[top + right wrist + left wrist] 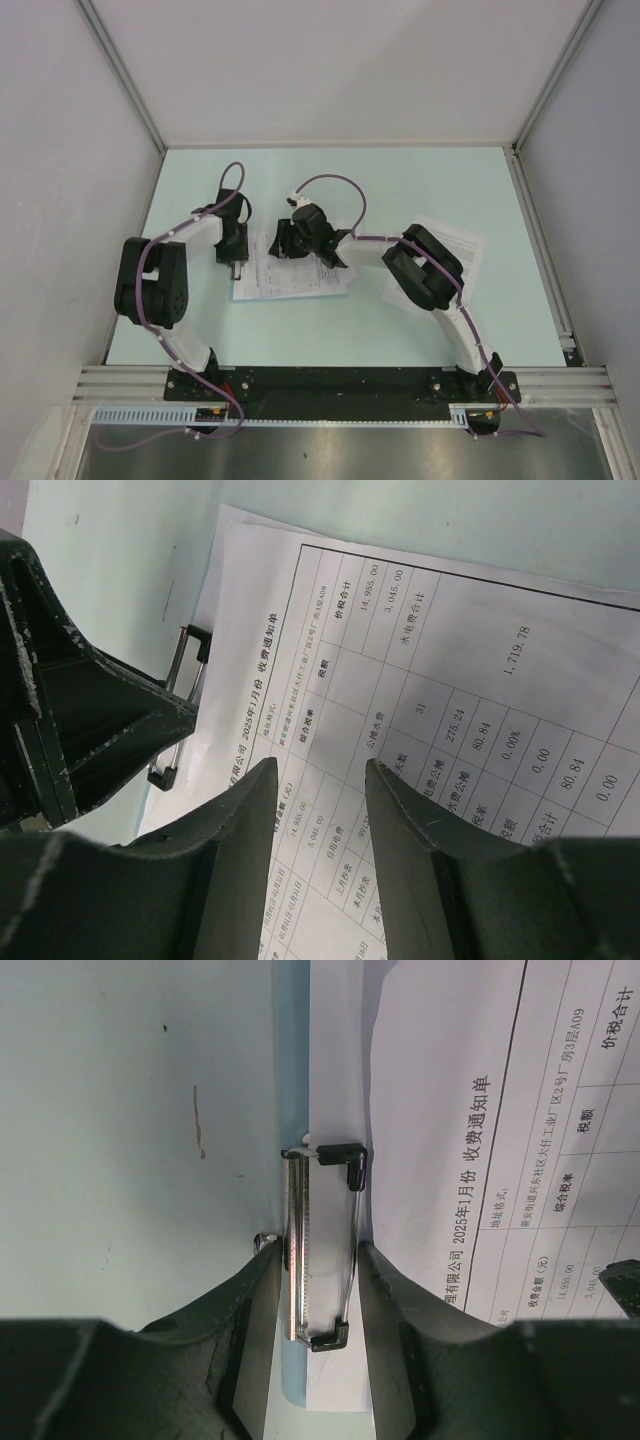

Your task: Put the files into the folder

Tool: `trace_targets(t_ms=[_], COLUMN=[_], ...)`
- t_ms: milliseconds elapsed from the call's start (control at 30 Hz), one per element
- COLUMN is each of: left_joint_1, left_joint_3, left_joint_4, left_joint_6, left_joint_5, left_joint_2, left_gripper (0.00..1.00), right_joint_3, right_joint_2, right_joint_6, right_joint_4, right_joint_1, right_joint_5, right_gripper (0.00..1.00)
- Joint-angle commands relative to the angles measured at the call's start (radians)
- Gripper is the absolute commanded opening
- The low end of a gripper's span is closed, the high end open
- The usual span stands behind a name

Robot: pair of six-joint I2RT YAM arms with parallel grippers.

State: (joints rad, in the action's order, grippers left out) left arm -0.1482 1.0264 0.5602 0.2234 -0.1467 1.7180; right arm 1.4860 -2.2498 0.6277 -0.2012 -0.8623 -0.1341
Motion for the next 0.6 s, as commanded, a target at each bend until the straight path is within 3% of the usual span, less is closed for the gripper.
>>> trace_targets(t_ms=[0, 100, 200, 233, 400, 433, 567], left_joint_1=[0.002, 0.006, 0.006, 0.007, 0.025, 0.036, 0.059], left_joint_3=[0.000, 0.004, -0.006, -0.014, -0.041, -0.049, -0.080], left_joint_4=[-0.048, -0.037, -0.036, -0.037, -0.060, -0.077, -0.097], left_joint_6=[-0.024, -0.039, -0.044, -0.044, -0.026, -0.019, 0.001], left_joint_5=[0.035, 0.041, 0.047, 0.052, 0.165, 0.214, 0.274], left_joint_2=[0.083, 0.087, 0.078, 0.075, 0.074, 0.059, 0.019], left_gripper=[0.42, 0.39, 0.24, 0.14, 0.05, 0.00, 0.00], right_joint_3=[-0.038, -0.039, -0.039, -0.038, -0.039, -0.039, -0.039], right_joint_2=[-0.074, -0.074, -0.074, -0.076, -0.083, -0.083, -0.085], right_joint_6=[-0.019, -0.019, -0.017, -0.016, 0.001, 0.006, 0.035], right_joint_4=[0.151, 0.152, 0.151, 0.148, 0.132, 0.132, 0.146], right_joint_1=[-0.012, -0.010, -0.009, -0.010, -0.014, -0.012, -0.001], right_joint_5=[-0.022, -0.022, -0.027, -0.030, -0.050, -0.056, -0.058], right_gripper=[0.46, 0.46, 0.46, 0.46, 0.46, 0.46, 0.46])
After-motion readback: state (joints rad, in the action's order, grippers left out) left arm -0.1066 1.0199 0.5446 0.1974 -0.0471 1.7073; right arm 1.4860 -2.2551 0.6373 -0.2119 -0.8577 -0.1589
